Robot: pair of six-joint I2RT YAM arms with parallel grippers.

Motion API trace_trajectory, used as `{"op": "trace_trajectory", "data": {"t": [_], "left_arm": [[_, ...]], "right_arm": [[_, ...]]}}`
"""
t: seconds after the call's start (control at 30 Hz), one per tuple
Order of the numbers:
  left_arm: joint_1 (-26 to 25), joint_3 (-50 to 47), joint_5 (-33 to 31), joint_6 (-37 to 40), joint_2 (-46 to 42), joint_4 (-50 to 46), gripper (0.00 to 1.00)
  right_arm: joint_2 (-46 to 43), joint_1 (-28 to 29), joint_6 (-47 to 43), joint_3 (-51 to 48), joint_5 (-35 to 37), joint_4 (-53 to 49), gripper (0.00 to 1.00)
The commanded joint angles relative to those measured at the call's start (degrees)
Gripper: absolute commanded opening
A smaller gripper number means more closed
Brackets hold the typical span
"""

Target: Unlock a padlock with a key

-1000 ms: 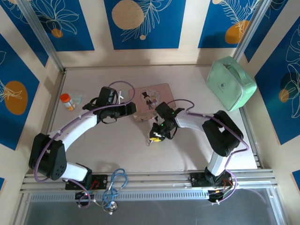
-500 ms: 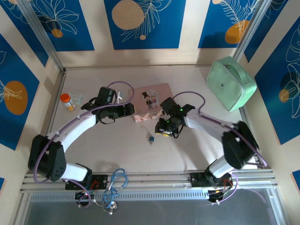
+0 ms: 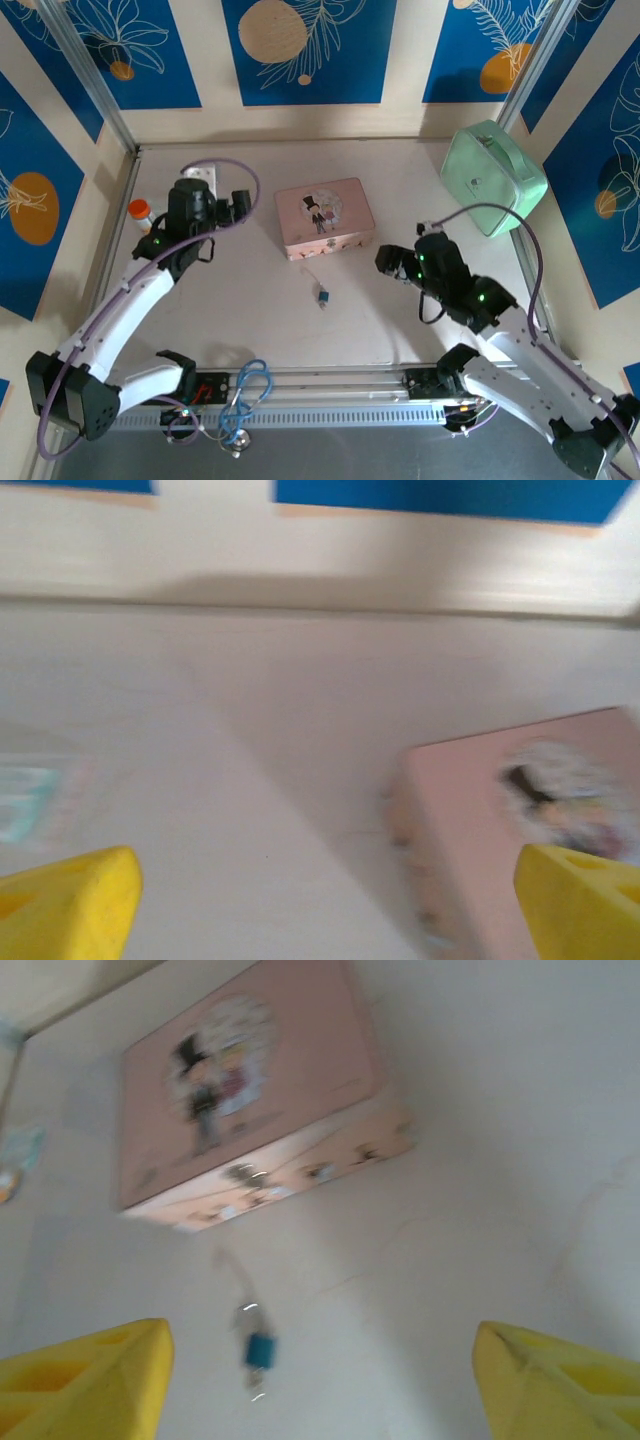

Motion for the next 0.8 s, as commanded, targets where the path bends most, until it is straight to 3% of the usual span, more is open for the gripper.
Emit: {"op": "trace_trajectory", "data": {"t": [0.0,0.03,0.17,0.37,0.57,0.77], "left_arm": [[0.8,-8.5,-13.2,10.1,2.8,6.4,0.94],[1.4,-9.4,-14.3,9.5,3.9,5.8,0.97],[2.8,-11.1,-23.5,9.8,7.8,7.8,0.99],[9.9,-16.6,-16.3,7.5,10.1,19.2,1.00],[15.8,-27.3,-10.0,7.4,10.2,40.5,1.00],[17.3,-30.1,-3.9,10.6,15.3,53.1,0.99]], "right_arm": [[-7.2,-2.3,-3.1,-8.6,12.2,9.9,0.83],[-9.7,-3.7,-6.4,-11.4,12.3,13.6,0.99],[-9.3,-8.8,-14.9,-13.8,14.8,19.1,0.99],[7.9,-15.0,-20.1,-11.0,25.3,19.3,0.99],[18.8,-18.7,-20.7,-14.5,22.5,30.6,0.99],[25.2,-23.9,-26.2,-16.6,13.5,45.0,0.99]]}}
